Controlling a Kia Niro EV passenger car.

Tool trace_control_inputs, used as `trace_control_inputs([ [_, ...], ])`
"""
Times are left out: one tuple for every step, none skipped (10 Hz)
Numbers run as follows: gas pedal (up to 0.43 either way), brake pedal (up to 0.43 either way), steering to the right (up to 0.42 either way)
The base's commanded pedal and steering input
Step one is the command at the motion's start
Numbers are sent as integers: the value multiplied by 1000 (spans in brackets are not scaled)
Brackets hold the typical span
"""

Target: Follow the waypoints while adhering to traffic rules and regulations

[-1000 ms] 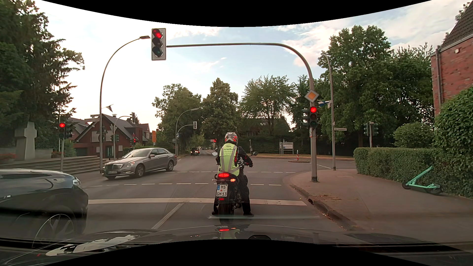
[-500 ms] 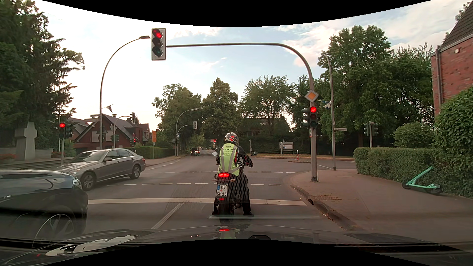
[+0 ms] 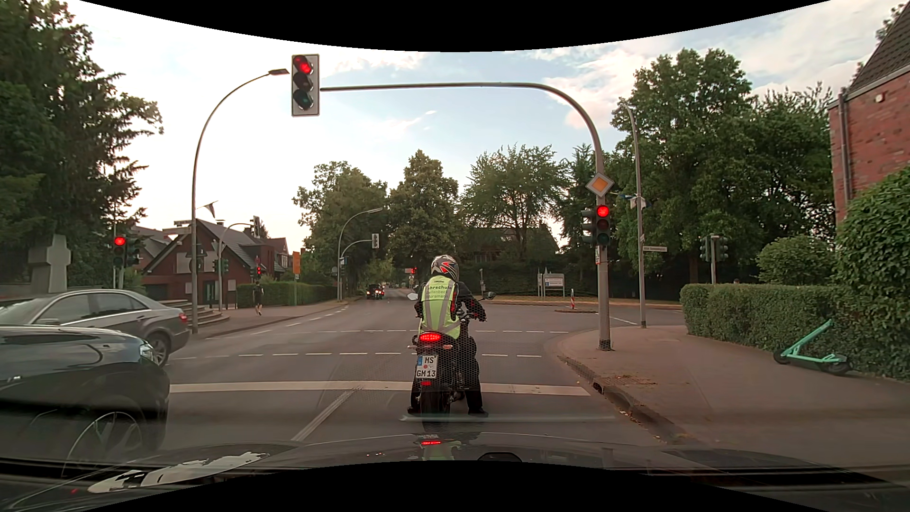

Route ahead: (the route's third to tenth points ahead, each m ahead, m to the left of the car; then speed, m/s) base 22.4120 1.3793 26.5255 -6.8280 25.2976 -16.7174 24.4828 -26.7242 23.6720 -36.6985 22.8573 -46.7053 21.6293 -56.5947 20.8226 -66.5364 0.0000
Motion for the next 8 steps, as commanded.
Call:
trace_control_inputs([
  [0,0,-16],
  [0,0,-16],
  [0,0,-16],
  [0,0,-16],
  [0,0,-16],
  [0,0,-16],
  [0,0,-16],
  [0,0,-16],
])
